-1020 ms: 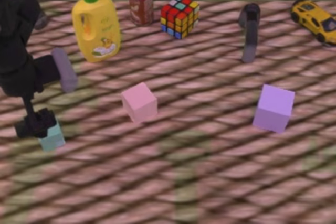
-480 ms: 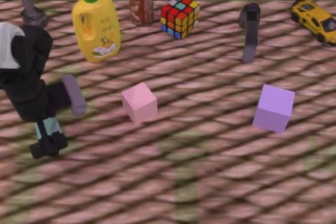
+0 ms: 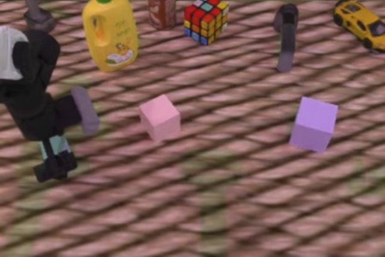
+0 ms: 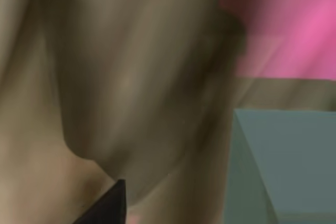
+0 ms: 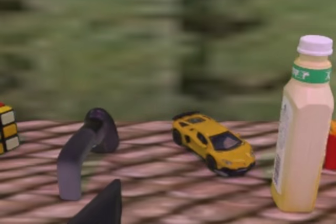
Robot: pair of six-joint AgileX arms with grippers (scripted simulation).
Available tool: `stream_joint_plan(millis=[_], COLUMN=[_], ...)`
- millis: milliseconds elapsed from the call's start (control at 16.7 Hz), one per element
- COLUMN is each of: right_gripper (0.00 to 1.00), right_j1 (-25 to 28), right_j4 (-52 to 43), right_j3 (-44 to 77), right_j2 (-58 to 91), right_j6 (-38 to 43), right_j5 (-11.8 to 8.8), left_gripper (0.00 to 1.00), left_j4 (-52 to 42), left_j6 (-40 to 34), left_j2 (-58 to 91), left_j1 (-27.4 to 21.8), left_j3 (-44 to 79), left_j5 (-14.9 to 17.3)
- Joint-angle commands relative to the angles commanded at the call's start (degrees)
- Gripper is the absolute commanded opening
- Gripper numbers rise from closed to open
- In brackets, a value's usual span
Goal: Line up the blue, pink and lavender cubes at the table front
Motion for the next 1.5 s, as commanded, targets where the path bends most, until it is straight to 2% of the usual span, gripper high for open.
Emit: stream_joint_plan(millis=[600,1080,1140,1320,1500], right_gripper=[1.0,1.0,1.0,1.0,1.0], right_j1=[0.0,0.0,0.0,0.0,0.0], right_j4=[0.0,0.0,0.0,0.0,0.0], right_j3=[0.0,0.0,0.0,0.0,0.0], right_j2=[0.0,0.0,0.0,0.0,0.0], right_j6=[0.0,0.0,0.0,0.0,0.0], right_j5=[0.0,0.0,0.0,0.0,0.0], left_gripper=[0.02,0.0,0.0,0.0,0.0], left_j4=[0.0,0.0,-2.3,-4.7,-10.8], left_j6=[0.0,0.0,-1.0,-1.0,-1.1], left_j2=[0.0,0.0,-2.4,-3.5,-6.3], left_j1=[0.0,0.0,0.0,0.3,0.7], left_j3=[0.0,0.0,0.4,1.7,4.5], left_j5=[0.0,0.0,0.8,0.8,0.8])
